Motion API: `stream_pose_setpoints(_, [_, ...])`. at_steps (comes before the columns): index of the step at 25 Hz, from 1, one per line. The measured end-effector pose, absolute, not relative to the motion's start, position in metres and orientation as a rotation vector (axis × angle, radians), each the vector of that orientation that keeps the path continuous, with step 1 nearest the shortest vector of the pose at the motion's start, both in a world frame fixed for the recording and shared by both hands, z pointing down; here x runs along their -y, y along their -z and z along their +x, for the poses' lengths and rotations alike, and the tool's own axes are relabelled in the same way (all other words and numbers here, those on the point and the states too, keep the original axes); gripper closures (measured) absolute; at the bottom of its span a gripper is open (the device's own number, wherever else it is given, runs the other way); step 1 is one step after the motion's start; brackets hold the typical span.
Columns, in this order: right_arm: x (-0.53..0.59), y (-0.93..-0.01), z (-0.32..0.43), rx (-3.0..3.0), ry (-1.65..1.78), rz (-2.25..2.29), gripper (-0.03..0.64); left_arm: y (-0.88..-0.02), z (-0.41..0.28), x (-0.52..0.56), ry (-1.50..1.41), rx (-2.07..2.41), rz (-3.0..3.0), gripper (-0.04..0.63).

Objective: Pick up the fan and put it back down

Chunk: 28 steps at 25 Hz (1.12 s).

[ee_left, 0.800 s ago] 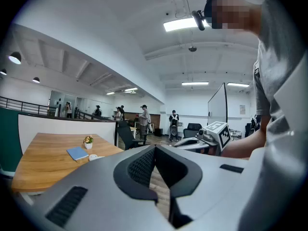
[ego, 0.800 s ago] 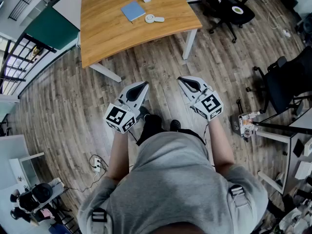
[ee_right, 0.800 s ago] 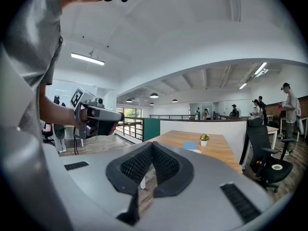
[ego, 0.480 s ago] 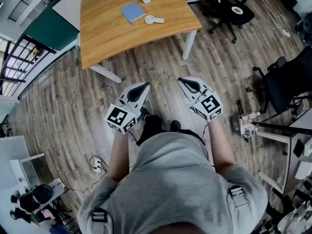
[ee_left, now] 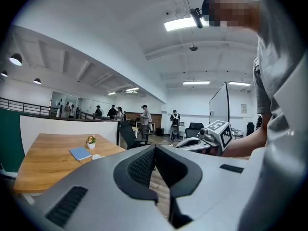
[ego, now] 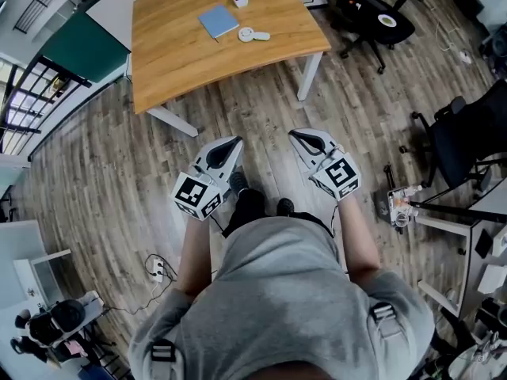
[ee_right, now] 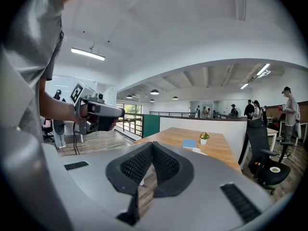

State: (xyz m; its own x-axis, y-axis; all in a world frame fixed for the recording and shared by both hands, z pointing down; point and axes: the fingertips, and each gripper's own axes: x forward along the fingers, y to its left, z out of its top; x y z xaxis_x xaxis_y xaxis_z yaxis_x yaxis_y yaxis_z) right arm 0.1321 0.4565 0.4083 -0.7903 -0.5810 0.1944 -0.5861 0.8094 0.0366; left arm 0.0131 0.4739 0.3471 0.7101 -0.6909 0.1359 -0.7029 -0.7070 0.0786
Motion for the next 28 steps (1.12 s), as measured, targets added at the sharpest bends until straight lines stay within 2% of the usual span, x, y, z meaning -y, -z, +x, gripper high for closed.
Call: stream_pose_setpoints(28, [-0.348,-0.407,0.031,2.694,-0.062,1.109,0.611,-0.348,-0.101,-0.352,-0.128,0.997,2.821,0.577])
